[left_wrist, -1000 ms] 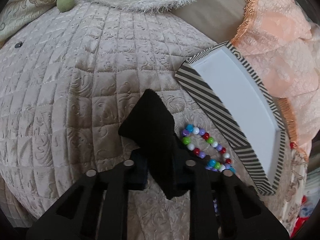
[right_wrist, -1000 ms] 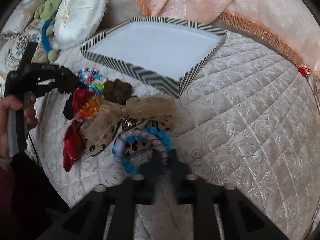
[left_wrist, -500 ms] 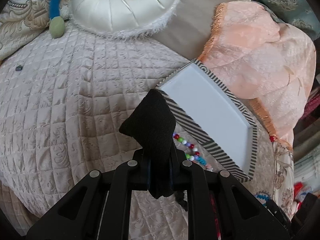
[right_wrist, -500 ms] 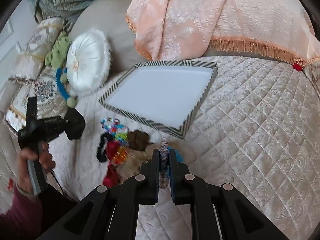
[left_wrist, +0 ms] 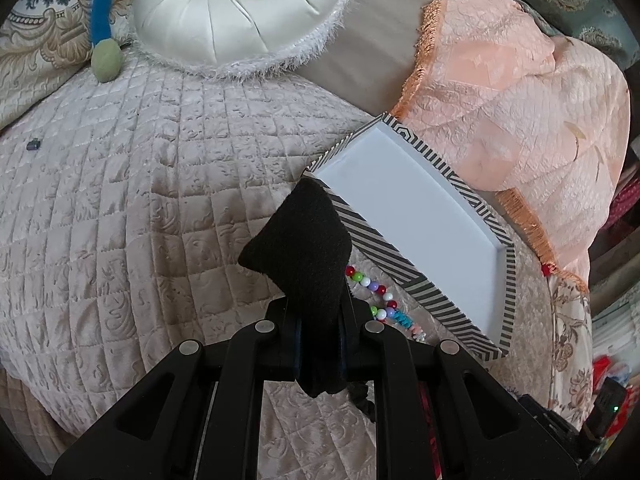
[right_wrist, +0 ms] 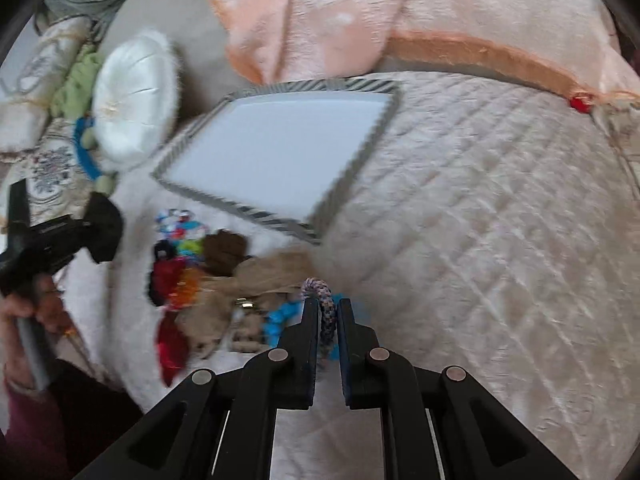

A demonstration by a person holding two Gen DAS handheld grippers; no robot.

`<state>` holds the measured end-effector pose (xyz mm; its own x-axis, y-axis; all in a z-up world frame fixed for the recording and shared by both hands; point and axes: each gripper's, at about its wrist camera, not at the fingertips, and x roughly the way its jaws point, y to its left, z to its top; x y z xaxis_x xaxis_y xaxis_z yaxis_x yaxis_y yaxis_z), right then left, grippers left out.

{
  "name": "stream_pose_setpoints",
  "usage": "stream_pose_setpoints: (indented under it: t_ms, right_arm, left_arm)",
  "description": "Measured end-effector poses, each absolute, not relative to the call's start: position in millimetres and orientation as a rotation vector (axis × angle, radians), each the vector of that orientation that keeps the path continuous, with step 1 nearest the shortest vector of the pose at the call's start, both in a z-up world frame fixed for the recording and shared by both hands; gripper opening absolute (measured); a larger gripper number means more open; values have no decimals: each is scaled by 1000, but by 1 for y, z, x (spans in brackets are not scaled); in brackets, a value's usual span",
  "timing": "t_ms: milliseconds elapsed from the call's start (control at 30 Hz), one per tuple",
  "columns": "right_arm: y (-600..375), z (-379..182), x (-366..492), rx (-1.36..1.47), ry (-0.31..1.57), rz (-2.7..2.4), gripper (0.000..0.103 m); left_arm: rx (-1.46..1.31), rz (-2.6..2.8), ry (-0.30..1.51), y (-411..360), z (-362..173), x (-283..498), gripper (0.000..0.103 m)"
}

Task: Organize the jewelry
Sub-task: 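Lower the black bow into the tray and open left while right releases hair tie there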

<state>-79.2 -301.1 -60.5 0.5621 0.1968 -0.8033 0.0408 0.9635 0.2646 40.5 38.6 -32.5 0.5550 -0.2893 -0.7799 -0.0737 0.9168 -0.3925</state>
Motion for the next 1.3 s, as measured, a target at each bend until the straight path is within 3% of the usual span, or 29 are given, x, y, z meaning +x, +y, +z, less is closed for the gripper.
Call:
stream_pose_setpoints:
  t_ms: [67, 133, 200, 433, 467, 533, 567, 967, 1300]
  right_arm:
    - [-306, -58, -80, 252, 962, 69, 12]
    - [-311, -58, -80, 257, 957, 67, 27]
    - [-314, -60, -79, 257, 959, 55, 33]
    - [-310, -76, -70, 222, 1010, 68, 32]
    - [-310, -80, -68, 213, 1021, 57, 31]
    - [-309, -86, -61, 217, 1040, 66, 9]
    - [-311, -85, -60, 230, 1035, 75, 7]
    - [-325, -33, -89, 401, 808, 165, 6]
    - [-278, -22, -24, 345, 816, 156, 6]
  left_arm:
    - [-407, -133, 983, 39, -33, 40, 11]
    - [-404, -133, 982, 39, -33, 40, 11]
    - [-401, -130, 978, 39, -32, 40, 11]
    - [-401, -141, 982, 37, -32, 40, 11]
    - [-401, -144, 983, 36, -32, 41, 11]
    - [-399, -151, 980, 35, -30, 40, 11]
    - [-399, -152, 977, 35, -30, 39, 11]
    - [-414, -267, 941, 22, 0, 34, 11]
    - [-350, -322, 979, -21, 8, 97, 11]
